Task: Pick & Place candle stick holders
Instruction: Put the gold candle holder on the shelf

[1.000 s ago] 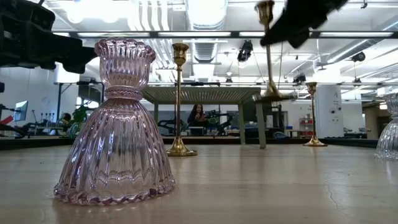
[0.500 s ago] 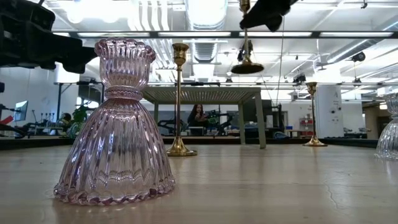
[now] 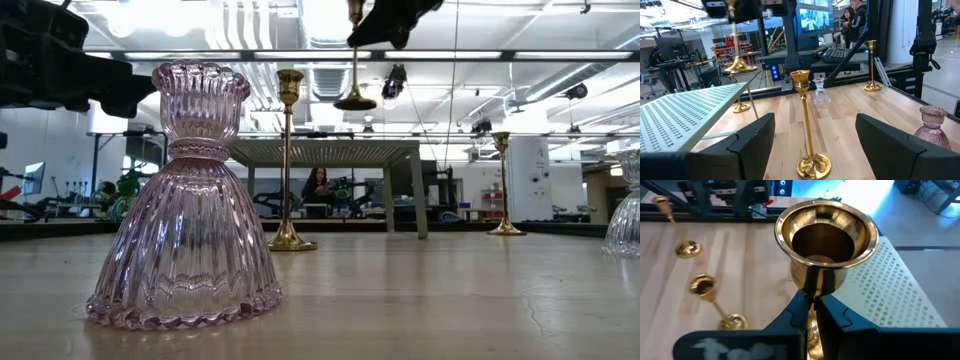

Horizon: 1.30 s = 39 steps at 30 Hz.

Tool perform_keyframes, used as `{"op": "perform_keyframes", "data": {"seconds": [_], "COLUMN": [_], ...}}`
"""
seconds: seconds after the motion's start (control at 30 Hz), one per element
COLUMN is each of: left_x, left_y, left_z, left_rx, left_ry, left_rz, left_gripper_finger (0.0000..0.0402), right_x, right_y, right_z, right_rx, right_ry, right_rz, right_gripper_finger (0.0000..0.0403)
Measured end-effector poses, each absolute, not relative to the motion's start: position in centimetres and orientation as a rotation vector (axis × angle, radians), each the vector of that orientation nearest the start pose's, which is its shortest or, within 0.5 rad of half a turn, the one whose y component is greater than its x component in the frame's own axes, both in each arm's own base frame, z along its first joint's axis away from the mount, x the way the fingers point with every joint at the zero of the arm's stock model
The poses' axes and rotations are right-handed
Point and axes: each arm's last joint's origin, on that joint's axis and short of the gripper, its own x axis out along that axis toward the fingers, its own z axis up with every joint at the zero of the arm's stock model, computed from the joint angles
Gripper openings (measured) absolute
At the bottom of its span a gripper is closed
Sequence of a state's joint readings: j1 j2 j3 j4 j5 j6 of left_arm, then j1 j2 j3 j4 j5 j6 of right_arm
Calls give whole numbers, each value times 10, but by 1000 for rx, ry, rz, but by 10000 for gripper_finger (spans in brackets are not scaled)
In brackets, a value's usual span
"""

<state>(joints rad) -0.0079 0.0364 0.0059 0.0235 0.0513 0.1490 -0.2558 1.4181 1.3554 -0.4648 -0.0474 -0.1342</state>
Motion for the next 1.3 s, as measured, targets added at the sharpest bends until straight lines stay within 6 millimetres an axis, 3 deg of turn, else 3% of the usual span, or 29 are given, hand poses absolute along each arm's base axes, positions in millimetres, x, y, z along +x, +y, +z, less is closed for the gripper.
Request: {"op": "perform_keyframes", "data": {"seconds": [0.7, 1.03, 1.3], "left_x": [100, 100, 100], "left_y": [-2, -2, -2], "left_z": [165, 165, 165], "left_rx": [149, 149, 149], "left_ry": [3, 3, 3], "left_rz": [-60, -60, -60], "left_gripper_finger": [282, 282, 282], "right_x": [324, 339, 354], "right_y": [-230, -273, -290], "right_z": [353, 350, 337], "right_rx": [124, 181, 179], "right_ry": [490, 558, 598], "right_rz": [-279, -306, -298], "right_gripper_finger": [12, 13, 13]}}
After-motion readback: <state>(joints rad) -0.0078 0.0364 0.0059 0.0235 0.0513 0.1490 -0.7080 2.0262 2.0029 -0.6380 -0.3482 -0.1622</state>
